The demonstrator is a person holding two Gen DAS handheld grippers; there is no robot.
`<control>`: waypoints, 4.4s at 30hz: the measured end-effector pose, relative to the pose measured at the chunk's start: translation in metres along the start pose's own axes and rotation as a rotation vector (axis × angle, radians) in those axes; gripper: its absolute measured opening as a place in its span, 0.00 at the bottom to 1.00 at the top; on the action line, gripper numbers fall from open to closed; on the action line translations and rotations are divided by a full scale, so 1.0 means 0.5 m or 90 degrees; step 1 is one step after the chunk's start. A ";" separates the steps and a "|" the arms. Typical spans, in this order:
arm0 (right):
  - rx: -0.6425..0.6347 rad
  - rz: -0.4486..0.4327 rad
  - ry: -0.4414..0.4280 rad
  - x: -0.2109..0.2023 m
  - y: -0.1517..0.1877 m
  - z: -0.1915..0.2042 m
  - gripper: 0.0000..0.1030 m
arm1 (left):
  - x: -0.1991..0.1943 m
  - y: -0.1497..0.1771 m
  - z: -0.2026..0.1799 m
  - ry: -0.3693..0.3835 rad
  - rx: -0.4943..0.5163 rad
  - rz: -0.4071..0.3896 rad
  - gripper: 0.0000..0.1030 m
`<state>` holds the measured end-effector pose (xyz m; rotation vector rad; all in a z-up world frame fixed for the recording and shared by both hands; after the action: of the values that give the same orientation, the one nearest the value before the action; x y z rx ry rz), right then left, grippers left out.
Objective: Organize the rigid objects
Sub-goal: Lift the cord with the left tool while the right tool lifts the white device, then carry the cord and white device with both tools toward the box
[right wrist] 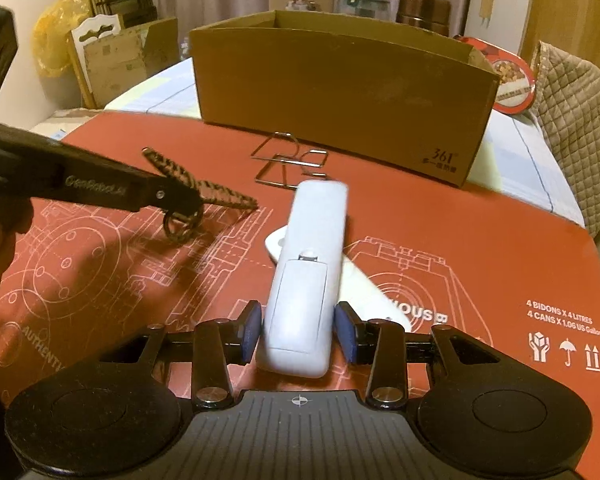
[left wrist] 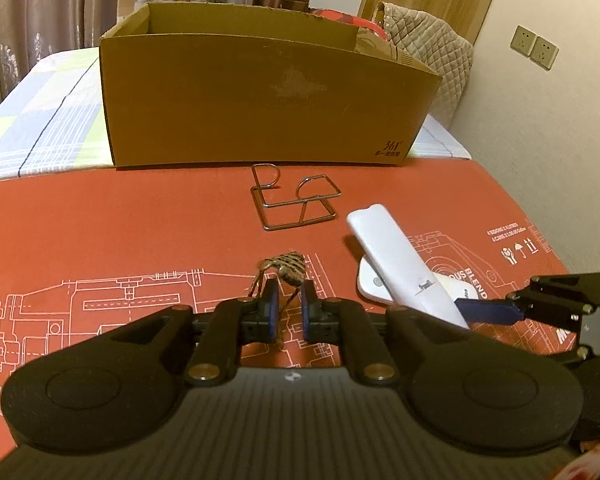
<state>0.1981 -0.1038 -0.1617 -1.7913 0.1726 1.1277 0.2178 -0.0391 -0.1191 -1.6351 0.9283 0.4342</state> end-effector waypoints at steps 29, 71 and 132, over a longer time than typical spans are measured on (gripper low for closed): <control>0.095 0.003 0.005 0.027 -0.004 -0.020 0.35 | 0.020 -0.019 0.009 -0.061 0.050 -0.038 0.40; 0.107 -0.085 0.005 -0.049 -0.070 -0.025 0.34 | -0.105 -0.076 0.036 -0.038 -0.066 -0.127 0.02; 0.174 -0.168 0.085 0.081 -0.379 -0.277 0.34 | 0.053 -0.424 0.057 -0.061 -0.036 -0.197 0.02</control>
<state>0.4110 -0.1007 -0.0555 -1.5909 0.1572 0.7590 0.4012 -0.0134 -0.0088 -1.7574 0.5827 0.3239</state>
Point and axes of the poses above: each gripper's, at about its wrist camera, not at the fingertips, and x roughly the way its jaws point, z to its left, y to its underside, the point moved 3 cm from there along x, roughly the way its jaws point, and after that the axes turned 7 degrees about -x, right-handed, at the moved point
